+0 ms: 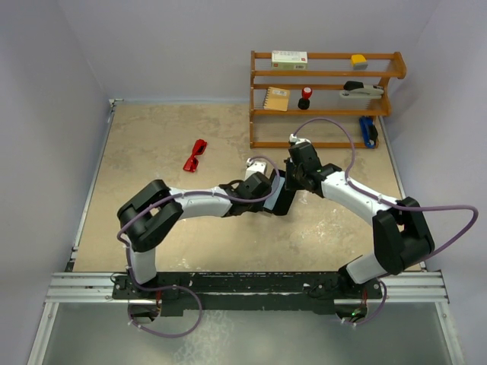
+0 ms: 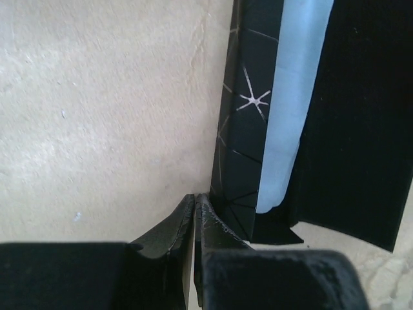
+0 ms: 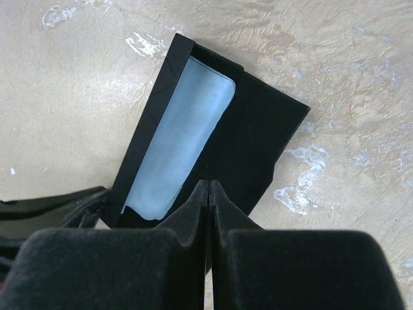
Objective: Organize the sunglasses
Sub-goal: Adjust the sunglasses case at the center of the board, then pick up the sunglasses from the center of the board.
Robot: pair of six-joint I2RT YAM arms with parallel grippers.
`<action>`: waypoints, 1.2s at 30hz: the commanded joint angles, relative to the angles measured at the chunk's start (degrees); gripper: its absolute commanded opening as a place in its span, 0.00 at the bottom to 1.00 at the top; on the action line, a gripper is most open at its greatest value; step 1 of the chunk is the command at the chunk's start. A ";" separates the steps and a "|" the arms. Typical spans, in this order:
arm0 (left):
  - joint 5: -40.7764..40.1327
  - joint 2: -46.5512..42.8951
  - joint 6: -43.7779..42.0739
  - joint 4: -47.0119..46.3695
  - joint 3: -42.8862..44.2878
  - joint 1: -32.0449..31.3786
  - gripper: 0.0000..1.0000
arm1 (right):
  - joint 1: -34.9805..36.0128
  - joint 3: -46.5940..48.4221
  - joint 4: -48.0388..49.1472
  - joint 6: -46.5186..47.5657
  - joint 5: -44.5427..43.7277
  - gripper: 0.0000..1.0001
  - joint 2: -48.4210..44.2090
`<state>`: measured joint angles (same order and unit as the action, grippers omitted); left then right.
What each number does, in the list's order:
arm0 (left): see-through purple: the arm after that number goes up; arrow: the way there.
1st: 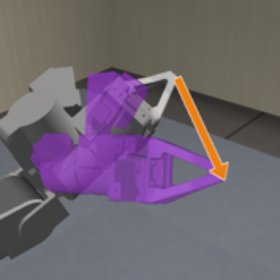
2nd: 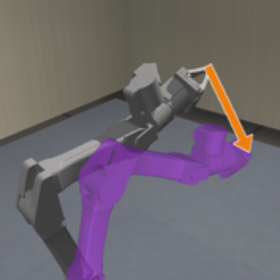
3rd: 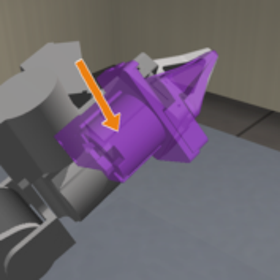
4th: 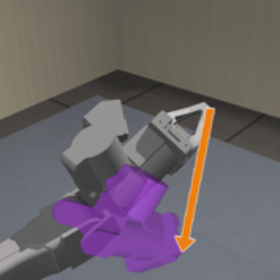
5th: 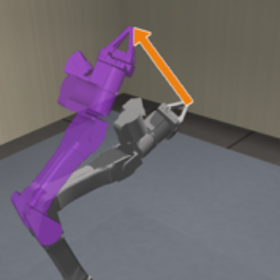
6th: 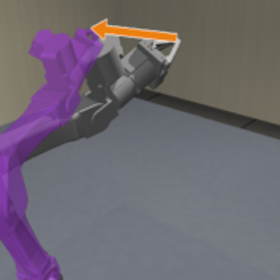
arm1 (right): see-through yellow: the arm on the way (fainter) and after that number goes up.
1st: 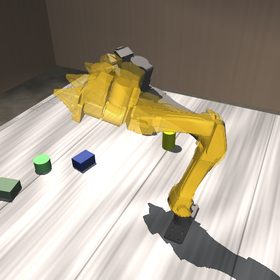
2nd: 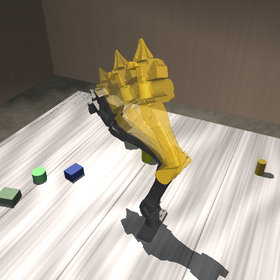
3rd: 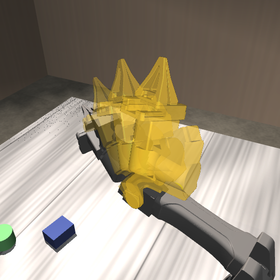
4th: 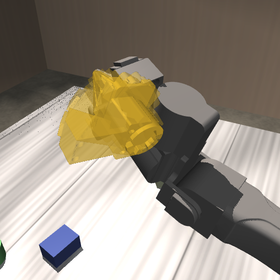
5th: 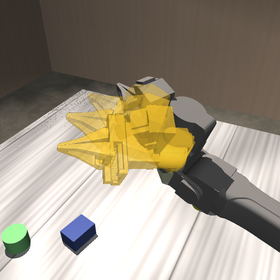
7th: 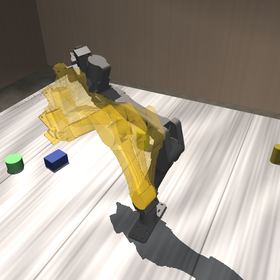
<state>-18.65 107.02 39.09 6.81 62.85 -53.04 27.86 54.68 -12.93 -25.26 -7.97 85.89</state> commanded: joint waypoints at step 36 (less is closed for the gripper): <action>-6.08 -12.64 -12.53 10.47 5.56 25.02 0.33 | 4.66 3.07 -1.17 1.32 1.67 0.20 -2.13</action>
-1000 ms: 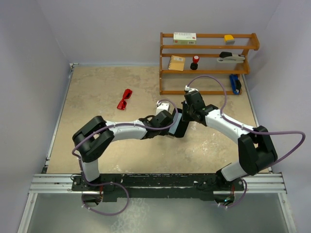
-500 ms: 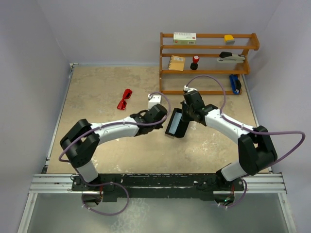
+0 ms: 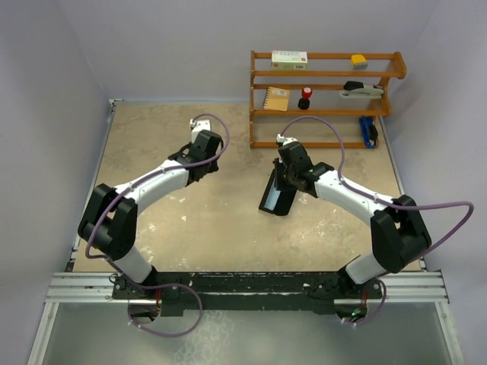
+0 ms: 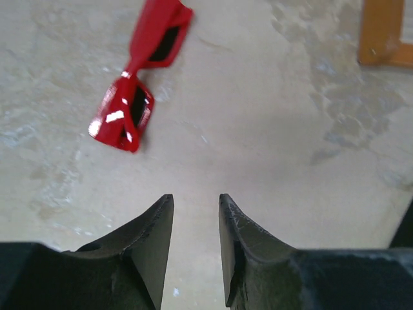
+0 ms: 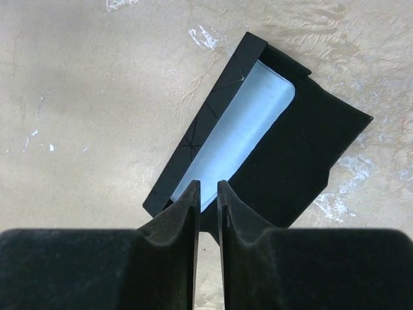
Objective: Organize the sunglasses
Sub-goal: Pick up the sunglasses from the center of the board.
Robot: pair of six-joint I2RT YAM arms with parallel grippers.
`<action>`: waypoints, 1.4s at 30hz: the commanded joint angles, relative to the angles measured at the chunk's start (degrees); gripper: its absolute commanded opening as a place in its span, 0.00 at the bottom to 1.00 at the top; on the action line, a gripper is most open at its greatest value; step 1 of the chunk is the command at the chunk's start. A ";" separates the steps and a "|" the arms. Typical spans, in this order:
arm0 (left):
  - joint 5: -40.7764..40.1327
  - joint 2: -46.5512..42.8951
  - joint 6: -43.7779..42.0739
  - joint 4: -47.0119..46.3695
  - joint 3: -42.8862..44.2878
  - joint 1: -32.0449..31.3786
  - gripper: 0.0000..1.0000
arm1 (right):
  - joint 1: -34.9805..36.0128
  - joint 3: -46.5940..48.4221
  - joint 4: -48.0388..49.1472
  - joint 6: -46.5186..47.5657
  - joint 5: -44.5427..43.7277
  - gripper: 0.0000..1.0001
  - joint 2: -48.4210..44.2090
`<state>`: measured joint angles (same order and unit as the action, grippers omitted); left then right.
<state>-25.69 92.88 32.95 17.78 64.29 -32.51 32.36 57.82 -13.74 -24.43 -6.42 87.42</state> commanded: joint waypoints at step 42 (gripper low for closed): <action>16.74 24.26 -18.36 -2.83 20.42 19.42 0.38 | 0.20 -5.25 -0.87 0.54 0.31 0.21 -5.33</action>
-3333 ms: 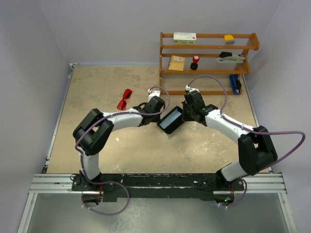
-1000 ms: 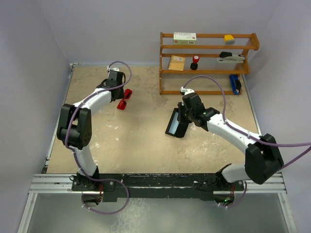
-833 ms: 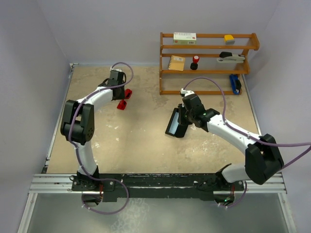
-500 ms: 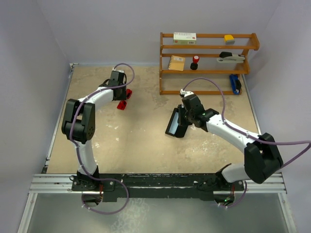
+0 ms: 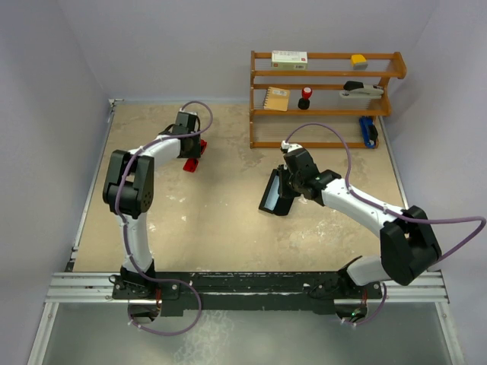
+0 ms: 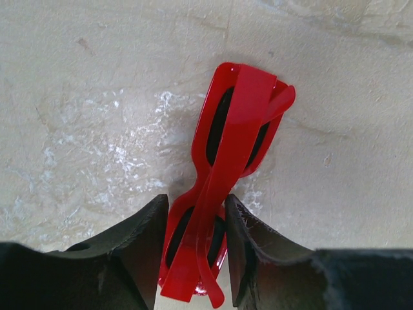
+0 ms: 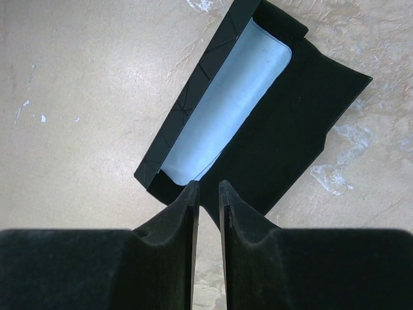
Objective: Organize the sunglasses
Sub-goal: Pick up the sunglasses from the center of the board.
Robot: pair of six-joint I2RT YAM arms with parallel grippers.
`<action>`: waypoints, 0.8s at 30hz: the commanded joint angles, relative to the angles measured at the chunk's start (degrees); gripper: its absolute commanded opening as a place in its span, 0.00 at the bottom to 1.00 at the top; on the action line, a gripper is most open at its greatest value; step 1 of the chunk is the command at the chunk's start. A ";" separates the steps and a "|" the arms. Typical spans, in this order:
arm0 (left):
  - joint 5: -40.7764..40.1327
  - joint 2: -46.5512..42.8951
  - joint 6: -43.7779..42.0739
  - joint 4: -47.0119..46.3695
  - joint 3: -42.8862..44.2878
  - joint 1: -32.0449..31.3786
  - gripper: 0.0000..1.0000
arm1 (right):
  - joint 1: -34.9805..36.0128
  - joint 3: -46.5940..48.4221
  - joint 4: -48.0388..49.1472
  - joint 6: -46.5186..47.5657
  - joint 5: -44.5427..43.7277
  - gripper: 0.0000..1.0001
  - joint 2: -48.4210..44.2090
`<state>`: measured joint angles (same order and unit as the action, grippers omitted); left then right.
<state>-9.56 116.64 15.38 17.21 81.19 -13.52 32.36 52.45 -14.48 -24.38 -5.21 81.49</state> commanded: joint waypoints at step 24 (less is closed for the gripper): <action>-1.84 -3.86 1.13 0.57 3.72 -2.53 0.00 | 0.24 0.31 -0.48 -1.51 -1.80 0.20 1.45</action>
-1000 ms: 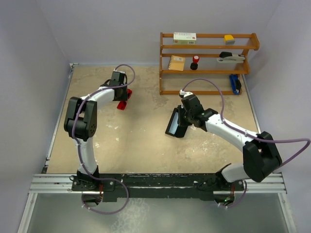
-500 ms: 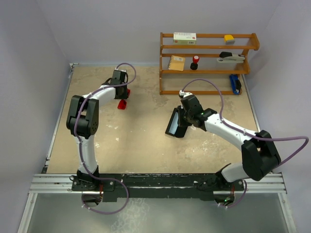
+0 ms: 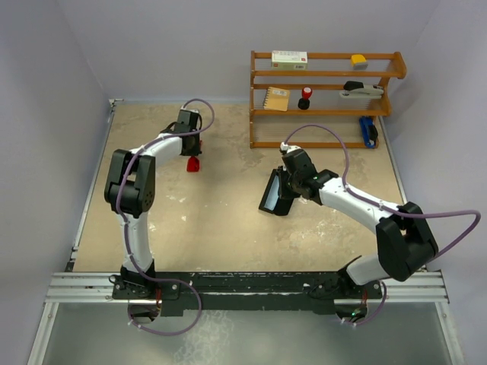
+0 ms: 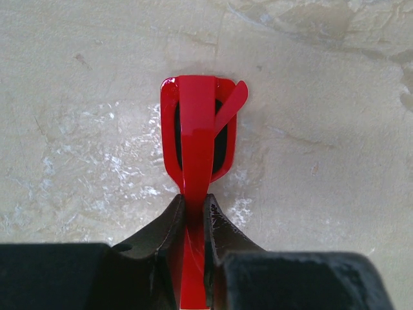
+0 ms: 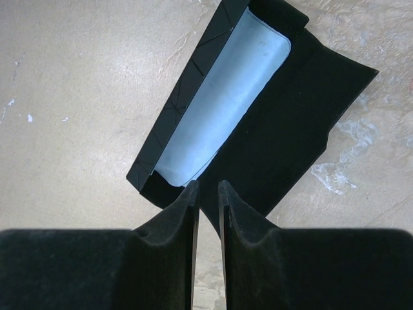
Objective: Organize the sunglasses
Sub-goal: Pick up the sunglasses from the center of the board, then place the sunglasses in the sunglasses case.
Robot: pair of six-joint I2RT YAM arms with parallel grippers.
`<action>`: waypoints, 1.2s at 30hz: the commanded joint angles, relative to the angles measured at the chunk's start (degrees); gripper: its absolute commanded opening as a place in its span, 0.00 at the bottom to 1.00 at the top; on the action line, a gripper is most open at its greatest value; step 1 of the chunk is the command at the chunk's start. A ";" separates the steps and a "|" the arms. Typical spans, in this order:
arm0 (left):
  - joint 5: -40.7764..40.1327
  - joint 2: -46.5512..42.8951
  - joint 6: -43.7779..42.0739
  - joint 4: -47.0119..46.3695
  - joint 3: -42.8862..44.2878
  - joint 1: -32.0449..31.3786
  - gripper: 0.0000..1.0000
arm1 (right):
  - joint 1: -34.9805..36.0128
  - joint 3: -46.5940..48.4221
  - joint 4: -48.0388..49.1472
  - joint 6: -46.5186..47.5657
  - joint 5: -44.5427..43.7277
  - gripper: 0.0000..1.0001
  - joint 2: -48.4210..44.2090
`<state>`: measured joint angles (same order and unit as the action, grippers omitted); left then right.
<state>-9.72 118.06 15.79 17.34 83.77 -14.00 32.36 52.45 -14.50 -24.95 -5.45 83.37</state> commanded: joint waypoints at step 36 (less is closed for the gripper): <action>-10.23 -13.21 22.15 10.17 6.94 -35.68 0.00 | -7.26 -14.61 -3.42 -10.15 -8.21 0.21 -14.90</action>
<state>-16.64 104.84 32.99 28.25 87.29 -45.98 25.56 39.11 -16.49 -33.98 -11.07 70.65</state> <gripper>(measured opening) 0.104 0.215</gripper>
